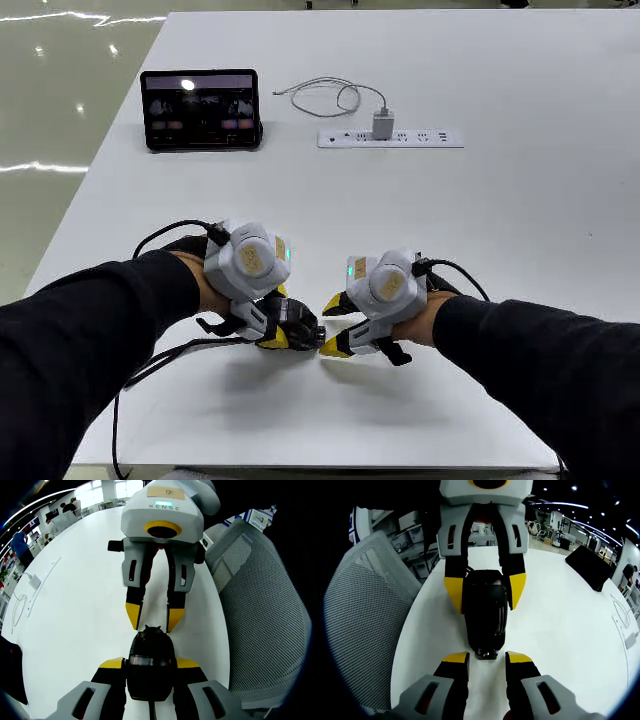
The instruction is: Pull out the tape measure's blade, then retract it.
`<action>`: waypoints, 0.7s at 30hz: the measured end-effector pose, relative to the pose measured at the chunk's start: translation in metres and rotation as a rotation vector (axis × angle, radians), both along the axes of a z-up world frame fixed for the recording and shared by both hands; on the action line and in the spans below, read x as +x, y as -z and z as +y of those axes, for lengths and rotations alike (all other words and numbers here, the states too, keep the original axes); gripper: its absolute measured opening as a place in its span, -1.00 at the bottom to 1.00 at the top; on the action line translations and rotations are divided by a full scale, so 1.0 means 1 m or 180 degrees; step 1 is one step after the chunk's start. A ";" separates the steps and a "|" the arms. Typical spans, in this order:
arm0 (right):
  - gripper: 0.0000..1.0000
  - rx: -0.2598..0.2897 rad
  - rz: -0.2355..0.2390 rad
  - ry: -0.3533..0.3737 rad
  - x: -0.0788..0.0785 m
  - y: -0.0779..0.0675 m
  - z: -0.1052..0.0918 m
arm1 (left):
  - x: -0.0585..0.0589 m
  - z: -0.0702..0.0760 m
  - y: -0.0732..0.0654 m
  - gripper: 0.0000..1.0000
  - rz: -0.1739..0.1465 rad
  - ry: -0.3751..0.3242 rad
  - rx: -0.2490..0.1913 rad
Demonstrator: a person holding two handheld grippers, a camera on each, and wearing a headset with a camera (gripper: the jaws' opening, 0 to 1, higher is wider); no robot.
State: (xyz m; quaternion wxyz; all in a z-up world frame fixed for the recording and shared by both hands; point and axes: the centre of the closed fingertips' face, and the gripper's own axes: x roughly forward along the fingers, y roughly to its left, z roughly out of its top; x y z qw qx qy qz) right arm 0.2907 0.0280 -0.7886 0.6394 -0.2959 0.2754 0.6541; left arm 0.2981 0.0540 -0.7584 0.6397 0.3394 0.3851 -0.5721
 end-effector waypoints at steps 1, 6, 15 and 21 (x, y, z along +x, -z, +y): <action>-0.54 0.0001 0.0016 -0.0010 -0.001 0.001 0.000 | 0.000 0.000 0.000 -0.36 0.0001 0.0002 -0.0001; -0.72 0.0051 0.0055 0.0014 0.000 -0.001 0.003 | 0.000 0.000 0.000 -0.36 0.0013 -0.0003 -0.0016; -0.81 0.0019 -0.0004 -0.0036 0.002 0.002 0.003 | 0.000 -0.001 0.001 -0.36 0.0014 -0.0006 -0.0018; -0.85 -0.0075 -0.0033 -0.0044 0.002 0.002 0.002 | 0.000 -0.001 0.001 -0.36 0.0015 0.0021 -0.0029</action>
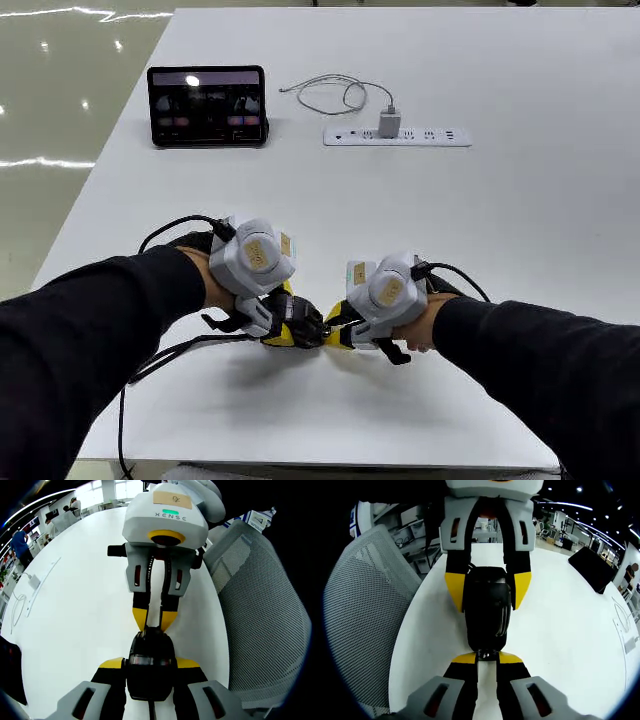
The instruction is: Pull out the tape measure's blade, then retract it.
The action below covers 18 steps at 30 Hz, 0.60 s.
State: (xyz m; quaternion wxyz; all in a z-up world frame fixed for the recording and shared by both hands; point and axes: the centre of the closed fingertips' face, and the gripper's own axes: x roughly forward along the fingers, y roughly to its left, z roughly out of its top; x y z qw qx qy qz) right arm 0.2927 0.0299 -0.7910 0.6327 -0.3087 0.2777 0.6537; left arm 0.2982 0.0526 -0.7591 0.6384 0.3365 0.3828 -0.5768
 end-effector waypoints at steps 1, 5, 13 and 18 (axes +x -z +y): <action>-0.85 -0.0003 0.0022 0.0009 0.001 0.000 -0.001 | 0.000 0.000 0.000 -0.36 -0.0012 0.0016 0.0003; -0.86 -0.0027 0.0057 0.0037 0.001 0.000 -0.003 | 0.000 0.000 0.000 -0.36 -0.0017 -0.0005 -0.0024; -0.83 -0.0076 0.0050 0.0059 0.003 0.001 -0.011 | 0.001 0.000 0.000 -0.36 0.0013 -0.0050 -0.0036; -0.79 -0.0082 0.0025 0.0012 0.002 0.000 -0.009 | 0.000 0.000 -0.001 -0.36 0.0004 -0.0042 -0.0046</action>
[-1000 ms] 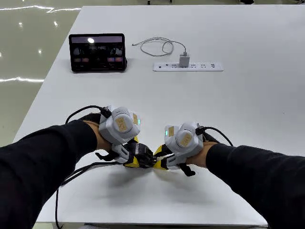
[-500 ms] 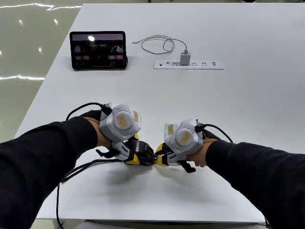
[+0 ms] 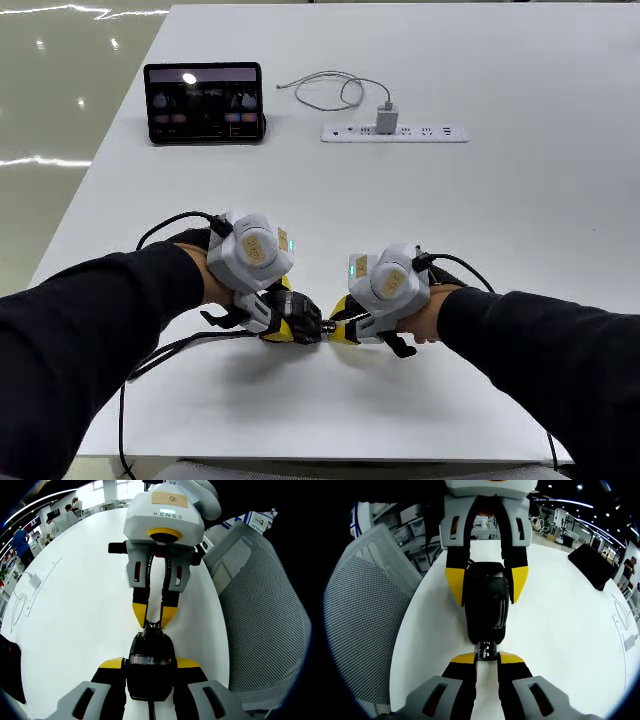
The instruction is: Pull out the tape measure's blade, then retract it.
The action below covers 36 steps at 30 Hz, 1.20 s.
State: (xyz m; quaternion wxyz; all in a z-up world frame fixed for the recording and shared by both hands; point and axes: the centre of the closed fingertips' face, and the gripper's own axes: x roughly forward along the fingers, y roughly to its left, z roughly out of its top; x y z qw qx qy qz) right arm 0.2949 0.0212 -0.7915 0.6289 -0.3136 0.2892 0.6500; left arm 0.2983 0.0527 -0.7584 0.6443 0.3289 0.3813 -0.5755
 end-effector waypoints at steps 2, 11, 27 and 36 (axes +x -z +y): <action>-0.78 -0.0009 0.0025 0.0001 0.001 0.000 0.000 | 0.000 0.000 0.000 -0.36 -0.0001 -0.0005 -0.0005; -0.77 -0.0012 0.0055 -0.0038 -0.002 0.004 0.009 | 0.001 0.000 0.000 -0.36 0.0022 -0.0014 -0.0015; -0.82 -0.0021 0.0082 -0.0002 -0.001 0.003 0.004 | 0.000 0.000 -0.001 -0.36 0.0006 -0.0024 -0.0031; -0.82 -0.0042 0.0088 0.0011 0.001 0.003 -0.001 | 0.000 0.001 -0.002 -0.36 0.0009 -0.0054 -0.0059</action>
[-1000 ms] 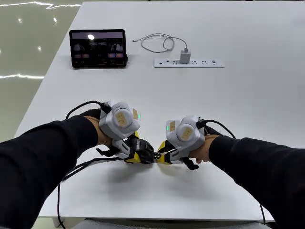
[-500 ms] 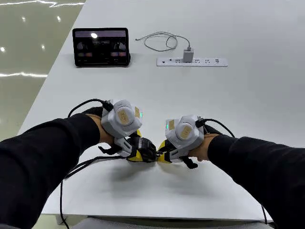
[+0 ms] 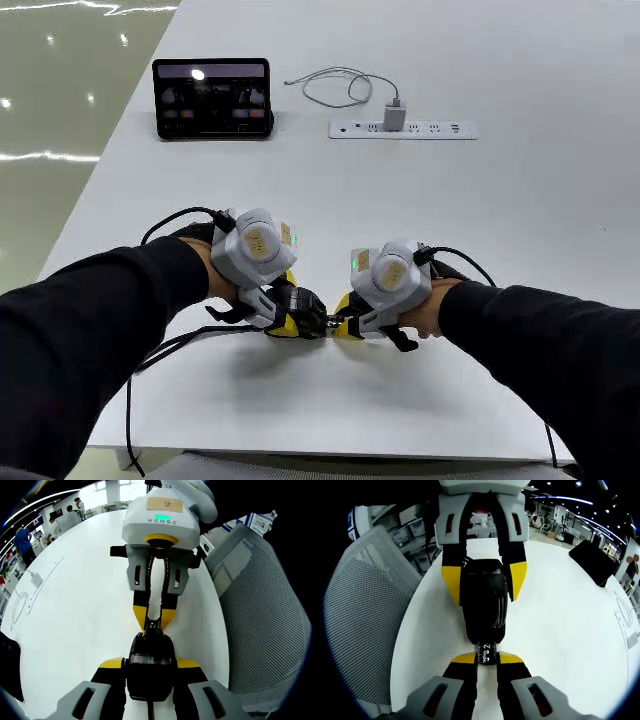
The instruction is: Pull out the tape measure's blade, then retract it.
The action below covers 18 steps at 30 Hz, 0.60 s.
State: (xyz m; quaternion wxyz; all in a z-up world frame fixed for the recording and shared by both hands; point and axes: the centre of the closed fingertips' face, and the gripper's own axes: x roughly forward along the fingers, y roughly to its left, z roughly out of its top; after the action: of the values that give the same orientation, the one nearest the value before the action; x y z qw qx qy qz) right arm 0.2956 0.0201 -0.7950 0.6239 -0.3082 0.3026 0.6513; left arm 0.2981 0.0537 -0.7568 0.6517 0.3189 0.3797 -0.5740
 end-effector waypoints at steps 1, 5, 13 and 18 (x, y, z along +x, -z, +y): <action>-0.82 -0.0004 0.0004 0.0005 0.000 0.000 -0.001 | 0.000 0.000 0.000 -0.36 0.0001 -0.0002 0.0002; -0.82 -0.0005 0.0005 0.0011 0.000 0.000 -0.002 | 0.001 0.000 0.000 -0.36 0.0002 -0.0008 0.0007; -0.82 -0.0029 0.0023 0.0043 0.001 -0.001 -0.007 | 0.001 -0.001 0.001 -0.36 0.0013 -0.0018 -0.0004; -0.82 -0.0028 0.0039 0.0064 0.002 -0.002 -0.011 | 0.001 -0.001 0.001 -0.36 0.0011 -0.0022 0.0003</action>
State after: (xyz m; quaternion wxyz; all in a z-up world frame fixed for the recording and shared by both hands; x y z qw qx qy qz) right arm 0.2975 0.0088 -0.7933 0.6271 -0.3039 0.3124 0.6456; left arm 0.2990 0.0528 -0.7578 0.6528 0.3169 0.3822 -0.5721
